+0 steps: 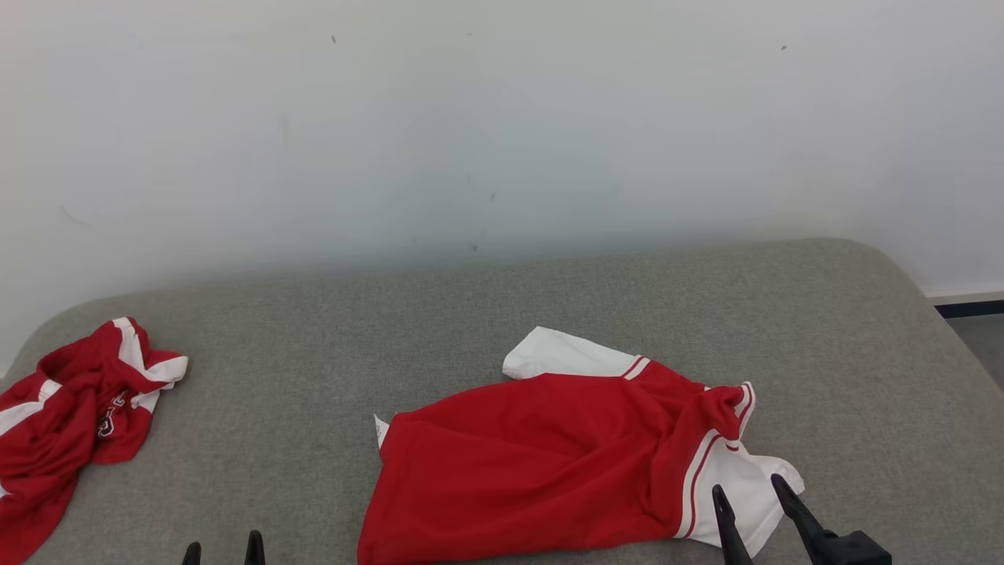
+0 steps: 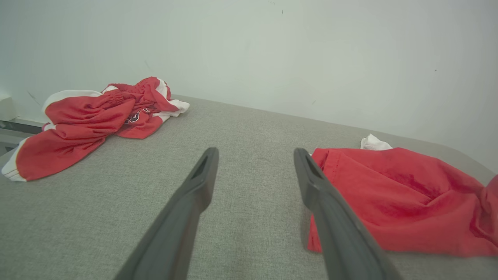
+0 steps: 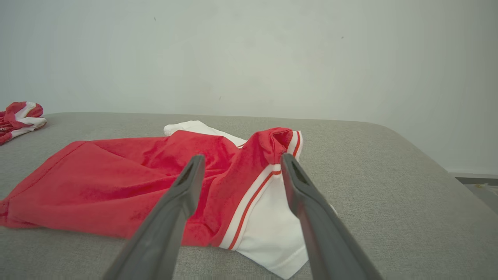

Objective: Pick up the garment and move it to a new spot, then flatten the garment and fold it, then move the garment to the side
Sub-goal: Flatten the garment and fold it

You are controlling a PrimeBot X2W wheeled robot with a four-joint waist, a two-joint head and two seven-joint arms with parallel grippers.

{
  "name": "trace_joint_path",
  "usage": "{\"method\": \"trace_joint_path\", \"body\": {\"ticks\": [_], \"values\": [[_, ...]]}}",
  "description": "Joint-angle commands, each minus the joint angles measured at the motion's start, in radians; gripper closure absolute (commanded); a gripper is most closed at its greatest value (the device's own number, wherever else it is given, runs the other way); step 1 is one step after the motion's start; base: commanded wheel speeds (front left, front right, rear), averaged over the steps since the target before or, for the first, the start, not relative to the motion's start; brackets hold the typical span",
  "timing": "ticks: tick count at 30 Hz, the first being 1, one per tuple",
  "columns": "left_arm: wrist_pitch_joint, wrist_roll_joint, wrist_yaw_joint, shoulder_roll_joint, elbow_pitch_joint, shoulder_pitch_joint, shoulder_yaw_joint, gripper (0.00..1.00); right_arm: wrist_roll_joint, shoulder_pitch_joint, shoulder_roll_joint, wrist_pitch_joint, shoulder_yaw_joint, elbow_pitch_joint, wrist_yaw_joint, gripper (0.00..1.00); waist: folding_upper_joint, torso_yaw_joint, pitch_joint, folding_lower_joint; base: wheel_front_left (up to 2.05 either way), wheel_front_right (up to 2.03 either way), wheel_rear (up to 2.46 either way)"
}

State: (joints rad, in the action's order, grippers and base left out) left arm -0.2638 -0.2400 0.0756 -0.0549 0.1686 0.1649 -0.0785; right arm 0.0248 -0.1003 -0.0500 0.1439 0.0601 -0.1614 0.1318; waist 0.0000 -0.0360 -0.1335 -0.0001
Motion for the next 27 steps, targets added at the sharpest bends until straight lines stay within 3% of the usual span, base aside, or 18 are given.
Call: {"method": "trace_joint_path", "body": {"ticks": [1,27], "values": [[-0.001,0.004,0.001,0.001,0.002,0.005,0.000,0.00,-0.007,-0.009,-0.001,-0.001,0.003,0.001,-0.002,0.00,0.0000,-0.001,0.000,0.0001,0.00,0.00,0.00],[-0.001,0.001,0.000,0.004,0.022,0.027,0.065,0.00,0.034,0.000,-0.001,-0.021,-0.010,-0.028,-0.002,0.00,0.0000,-0.011,0.011,0.0001,0.00,0.00,0.00]]}}
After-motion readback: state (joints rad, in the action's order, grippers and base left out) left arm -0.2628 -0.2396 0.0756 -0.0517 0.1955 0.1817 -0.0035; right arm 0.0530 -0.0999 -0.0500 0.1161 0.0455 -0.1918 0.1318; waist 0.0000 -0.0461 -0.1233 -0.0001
